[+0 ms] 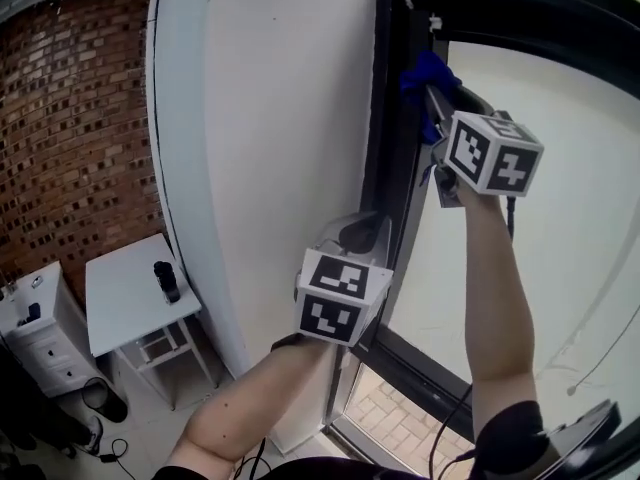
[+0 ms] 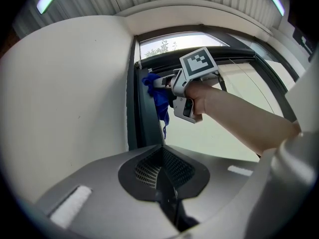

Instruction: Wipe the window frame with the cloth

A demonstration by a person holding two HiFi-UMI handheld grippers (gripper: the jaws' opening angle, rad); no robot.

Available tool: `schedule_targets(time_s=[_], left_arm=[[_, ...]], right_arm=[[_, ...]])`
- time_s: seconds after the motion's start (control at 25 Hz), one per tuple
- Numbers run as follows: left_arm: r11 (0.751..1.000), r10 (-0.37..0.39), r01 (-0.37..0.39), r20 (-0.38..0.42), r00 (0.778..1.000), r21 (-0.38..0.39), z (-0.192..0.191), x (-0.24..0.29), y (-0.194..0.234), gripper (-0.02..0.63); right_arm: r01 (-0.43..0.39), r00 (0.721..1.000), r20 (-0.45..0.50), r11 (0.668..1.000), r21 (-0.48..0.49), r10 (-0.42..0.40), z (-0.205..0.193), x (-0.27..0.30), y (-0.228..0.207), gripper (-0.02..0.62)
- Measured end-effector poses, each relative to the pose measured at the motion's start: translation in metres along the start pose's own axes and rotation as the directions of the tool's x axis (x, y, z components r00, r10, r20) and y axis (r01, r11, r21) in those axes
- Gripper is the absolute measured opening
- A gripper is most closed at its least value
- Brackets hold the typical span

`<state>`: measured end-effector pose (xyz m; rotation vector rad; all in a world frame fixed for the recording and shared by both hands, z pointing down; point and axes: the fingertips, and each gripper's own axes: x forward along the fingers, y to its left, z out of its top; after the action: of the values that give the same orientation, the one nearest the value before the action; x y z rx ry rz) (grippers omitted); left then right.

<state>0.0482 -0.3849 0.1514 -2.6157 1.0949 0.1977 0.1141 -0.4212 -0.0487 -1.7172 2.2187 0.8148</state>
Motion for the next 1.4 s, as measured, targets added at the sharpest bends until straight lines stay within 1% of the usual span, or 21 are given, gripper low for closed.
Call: schedule_targets(time_s=[0.24, 0.4, 0.6, 0.84, 1.4], left_arm=[[1.0, 0.011, -0.011, 0.002, 1.0, -0.023, -0.006, -0.017, -0.002, -0.006], [0.999, 0.0, -0.001, -0.021, 1.0, -0.043, -0.013, -0.015, -0.009, -0.006], [0.999, -0.005, 0.003, -0.035, 0.999, -0.042, -0.019, -0.017, -0.017, -0.006], [0.998, -0.013, 0.01, -0.04, 0.999, -0.064, -0.023, -0.02, -0.023, -0.006], [0.996, -0.013, 0.006, -0.079, 0.997, -0.084, -0.05, -0.016, -0.028, -0.007]], right_arm=[[-0.008, 1.0, -0.03, 1.0, 0.009, 0.008, -0.028, -0.013, 0.018, 0.097], [-0.009, 0.998, -0.066, 0.999, 0.032, 0.011, -0.05, -0.03, 0.016, 0.097], [-0.016, 0.995, -0.097, 0.998, 0.061, 0.022, -0.079, -0.042, 0.026, 0.097], [-0.028, 0.99, -0.134, 0.997, 0.076, 0.038, -0.106, -0.06, 0.037, 0.097], [-0.032, 0.987, -0.152, 0.987, 0.16, 0.057, -0.173, -0.096, 0.054, 0.097]])
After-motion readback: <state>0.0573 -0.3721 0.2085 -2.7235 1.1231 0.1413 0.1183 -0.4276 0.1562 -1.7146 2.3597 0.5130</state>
